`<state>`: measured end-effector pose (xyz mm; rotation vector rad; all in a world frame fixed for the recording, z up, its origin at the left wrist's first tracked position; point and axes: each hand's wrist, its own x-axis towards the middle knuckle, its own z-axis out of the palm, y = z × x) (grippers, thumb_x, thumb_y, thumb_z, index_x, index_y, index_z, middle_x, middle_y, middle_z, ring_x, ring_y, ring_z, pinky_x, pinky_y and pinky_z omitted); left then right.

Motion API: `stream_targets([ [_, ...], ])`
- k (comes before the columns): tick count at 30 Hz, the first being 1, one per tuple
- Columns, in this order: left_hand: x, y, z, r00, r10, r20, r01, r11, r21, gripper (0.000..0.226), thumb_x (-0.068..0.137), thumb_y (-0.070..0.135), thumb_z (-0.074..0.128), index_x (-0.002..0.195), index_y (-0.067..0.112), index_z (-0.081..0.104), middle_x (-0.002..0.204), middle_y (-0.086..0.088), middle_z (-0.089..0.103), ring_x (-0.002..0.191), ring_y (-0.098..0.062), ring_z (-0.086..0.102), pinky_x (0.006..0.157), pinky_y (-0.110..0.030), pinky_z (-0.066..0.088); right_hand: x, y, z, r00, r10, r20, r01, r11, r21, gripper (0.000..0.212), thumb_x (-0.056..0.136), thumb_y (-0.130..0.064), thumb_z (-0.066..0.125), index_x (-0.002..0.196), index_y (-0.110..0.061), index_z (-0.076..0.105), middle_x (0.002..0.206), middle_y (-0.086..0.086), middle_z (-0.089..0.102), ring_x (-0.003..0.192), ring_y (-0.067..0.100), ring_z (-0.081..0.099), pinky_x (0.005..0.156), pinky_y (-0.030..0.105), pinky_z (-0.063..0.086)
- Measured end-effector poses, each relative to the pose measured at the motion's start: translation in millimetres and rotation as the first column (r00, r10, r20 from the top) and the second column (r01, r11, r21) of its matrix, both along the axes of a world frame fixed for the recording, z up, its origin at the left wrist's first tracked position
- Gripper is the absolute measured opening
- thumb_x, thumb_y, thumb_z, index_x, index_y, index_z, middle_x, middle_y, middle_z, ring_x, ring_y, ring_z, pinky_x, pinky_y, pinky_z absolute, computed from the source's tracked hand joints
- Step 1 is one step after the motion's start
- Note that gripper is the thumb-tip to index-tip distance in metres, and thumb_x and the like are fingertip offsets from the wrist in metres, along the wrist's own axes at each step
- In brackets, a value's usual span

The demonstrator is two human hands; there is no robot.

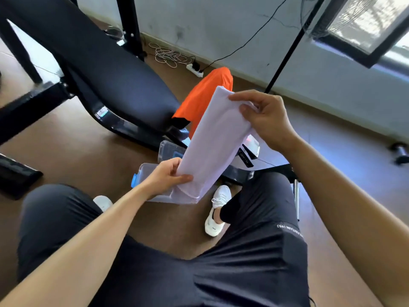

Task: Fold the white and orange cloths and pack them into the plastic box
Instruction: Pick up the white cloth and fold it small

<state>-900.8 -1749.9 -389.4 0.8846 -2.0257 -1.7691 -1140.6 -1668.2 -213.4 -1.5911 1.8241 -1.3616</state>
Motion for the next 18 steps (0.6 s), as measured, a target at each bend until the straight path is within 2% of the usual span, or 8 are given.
stream_targets([
  [2,-2,4,-2,1.000,0.014,-0.004,-0.014,1.000,-0.005,0.031,0.085,0.027,0.076,0.112,0.020,0.063,0.107,0.001,0.071,0.092,-0.008,0.071,0.080,-0.023,0.060,-6,-1,-5,0.997,-0.071,0.024,0.071,0.997,0.004,0.042,0.090,0.010,0.052,0.109,-0.017,0.077,0.111,-0.002,0.074,0.102,0.004,0.065,0.090,0.018,0.050],
  [6,-2,8,-1,0.997,0.073,-0.033,-0.072,0.996,0.050,0.040,0.085,0.034,0.073,0.118,0.013,0.065,0.105,-0.002,0.071,0.094,-0.016,0.069,0.081,-0.027,0.059,-23,-8,-16,0.986,-0.162,0.038,0.160,0.986,0.047,0.044,0.090,0.008,0.050,0.109,-0.021,0.077,0.111,-0.007,0.072,0.098,-0.003,0.063,0.085,0.009,0.046],
  [10,3,10,0,0.994,0.105,-0.021,-0.102,0.985,0.137,0.047,0.082,0.045,0.069,0.118,0.017,0.065,0.105,-0.002,0.070,0.098,-0.018,0.068,0.078,-0.026,0.058,-42,-20,-31,0.962,-0.256,0.092,0.248,0.965,0.087,0.045,0.090,0.006,0.051,0.104,-0.028,0.078,0.113,-0.003,0.071,0.104,0.009,0.063,0.080,0.006,0.046],
  [12,7,8,-1,0.994,0.107,0.021,-0.109,0.982,0.156,0.048,0.081,0.051,0.069,0.120,0.023,0.065,0.109,0.000,0.070,0.105,-0.021,0.067,0.086,-0.033,0.059,-49,-26,-43,0.959,-0.277,0.068,0.268,0.957,0.111,0.043,0.090,0.006,0.050,0.107,-0.022,0.078,0.114,-0.002,0.071,0.106,0.010,0.063,0.084,0.009,0.047],
  [14,12,5,-2,0.992,0.089,0.085,-0.104,0.978,0.182,0.041,0.085,0.051,0.069,0.118,0.027,0.066,0.110,0.000,0.072,0.107,-0.021,0.068,0.093,-0.042,0.058,-53,-28,-62,0.957,-0.290,0.024,0.284,0.948,0.141,0.043,0.088,0.005,0.049,0.110,-0.018,0.077,0.114,-0.001,0.071,0.106,0.009,0.063,0.091,0.018,0.050],
  [16,18,1,-2,0.987,0.090,0.130,-0.122,0.958,0.261,0.034,0.090,0.043,0.070,0.116,0.021,0.069,0.111,-0.005,0.074,0.106,-0.027,0.070,0.094,-0.047,0.058,-52,-26,-84,0.954,-0.299,-0.010,0.296,0.939,0.173,0.043,0.087,0.003,0.050,0.112,-0.019,0.077,0.112,0.000,0.072,0.103,0.009,0.063,0.095,0.026,0.052],
  [18,24,-2,-5,0.978,0.139,0.157,-0.188,0.913,0.363,0.030,0.095,0.031,0.067,0.118,0.012,0.070,0.113,-0.013,0.075,0.109,-0.035,0.070,0.097,-0.051,0.056,-45,-20,-106,0.956,-0.291,-0.039,0.292,0.933,0.209,0.042,0.087,0.001,0.052,0.113,-0.021,0.077,0.109,0.004,0.072,0.096,0.011,0.062,0.089,0.026,0.050],
])
